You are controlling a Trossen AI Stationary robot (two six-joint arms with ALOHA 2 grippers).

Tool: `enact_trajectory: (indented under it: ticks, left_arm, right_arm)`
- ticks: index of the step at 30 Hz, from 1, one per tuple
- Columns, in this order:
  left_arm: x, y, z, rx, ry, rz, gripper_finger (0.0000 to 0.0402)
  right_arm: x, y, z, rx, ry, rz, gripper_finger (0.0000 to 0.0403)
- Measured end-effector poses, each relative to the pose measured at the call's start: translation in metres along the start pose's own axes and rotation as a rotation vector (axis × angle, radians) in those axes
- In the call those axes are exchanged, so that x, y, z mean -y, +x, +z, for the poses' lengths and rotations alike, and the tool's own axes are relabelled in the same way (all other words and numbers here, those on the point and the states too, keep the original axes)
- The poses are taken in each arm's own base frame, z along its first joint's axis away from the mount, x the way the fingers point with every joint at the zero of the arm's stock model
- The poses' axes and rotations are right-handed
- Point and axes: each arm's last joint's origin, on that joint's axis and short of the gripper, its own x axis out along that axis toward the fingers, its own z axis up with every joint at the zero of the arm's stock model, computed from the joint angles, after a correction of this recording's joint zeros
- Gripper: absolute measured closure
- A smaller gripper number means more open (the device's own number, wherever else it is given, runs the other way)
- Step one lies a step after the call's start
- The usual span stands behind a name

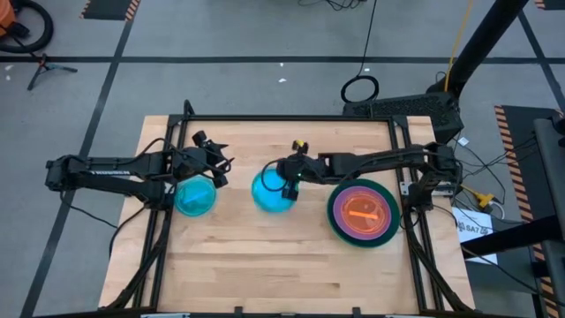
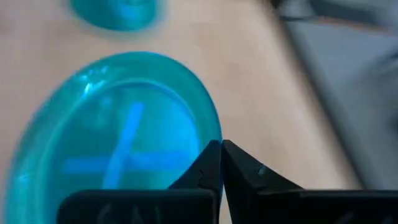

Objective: Stack plastic plates
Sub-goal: Stack the top blue plate on top of the orange plate

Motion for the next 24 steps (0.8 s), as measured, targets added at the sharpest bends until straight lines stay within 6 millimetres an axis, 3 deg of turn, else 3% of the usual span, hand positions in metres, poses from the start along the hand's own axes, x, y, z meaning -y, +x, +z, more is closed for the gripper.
enact_trajectory:
  ticks: [4,9,16,24]
  left_arm:
    - [0.0,0.0,0.001,0.006,-0.004,0.001,0.0174]
    - [0.0,0.0,0.001,0.009,-0.007,0.001,0.0174]
    - [0.0,0.0,0.001,0.01,-0.012,-0.002,0.0174]
    - [0.015,0.008,0.002,0.017,-0.027,-0.331,0.0174]
  right_arm:
    - [0.0,0.006,-0.004,-0.029,0.068,-0.04,0.0387]
    - [-0.007,0.02,-0.015,-0.094,0.05,-0.032,0.034]
    - [0.001,0.006,0.011,0.115,0.086,-0.043,0.0275]
    - [-0.001,0.014,-0.046,-0.337,0.325,-0.092,0.0284]
